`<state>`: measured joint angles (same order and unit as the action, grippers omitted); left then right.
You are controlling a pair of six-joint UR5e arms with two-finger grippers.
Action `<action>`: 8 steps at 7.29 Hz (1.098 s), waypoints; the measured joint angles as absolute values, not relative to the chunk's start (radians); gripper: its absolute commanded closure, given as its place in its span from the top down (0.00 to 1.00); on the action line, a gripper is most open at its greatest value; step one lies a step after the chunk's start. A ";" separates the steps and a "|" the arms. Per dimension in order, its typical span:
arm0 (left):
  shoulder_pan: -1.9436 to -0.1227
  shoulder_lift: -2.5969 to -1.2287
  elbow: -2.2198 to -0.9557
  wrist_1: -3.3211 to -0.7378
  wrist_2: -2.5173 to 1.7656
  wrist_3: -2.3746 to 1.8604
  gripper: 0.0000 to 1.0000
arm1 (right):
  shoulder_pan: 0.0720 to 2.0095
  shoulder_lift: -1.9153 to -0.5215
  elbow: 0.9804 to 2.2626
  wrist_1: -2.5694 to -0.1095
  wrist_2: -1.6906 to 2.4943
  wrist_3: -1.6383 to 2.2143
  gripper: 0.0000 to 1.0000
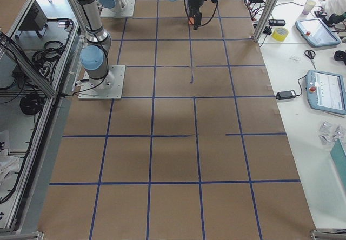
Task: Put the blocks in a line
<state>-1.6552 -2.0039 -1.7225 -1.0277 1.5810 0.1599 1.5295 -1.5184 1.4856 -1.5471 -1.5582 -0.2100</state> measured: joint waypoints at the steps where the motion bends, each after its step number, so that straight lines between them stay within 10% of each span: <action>1: -1.655 -2.027 -1.723 -1.005 1.581 0.165 1.00 | 1.533 -1.527 1.485 -1.539 -1.590 -0.199 1.00; 4: -1.656 -2.075 -1.723 -0.955 1.563 0.170 0.87 | 1.539 -1.528 1.483 -1.580 -1.578 -0.177 1.00; 6: -1.656 -2.080 -1.724 -0.955 1.565 0.172 0.30 | 1.541 -1.554 1.487 -1.579 -1.541 -0.133 1.00; 8: -1.656 -2.079 -1.722 -0.954 1.564 0.173 0.14 | 1.542 -1.590 1.511 -1.557 -1.535 -0.112 1.00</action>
<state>-1.6558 -2.0787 -1.7217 -0.9545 1.5636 0.1732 1.5416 -1.5896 1.5110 -1.5573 -1.5348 -0.1121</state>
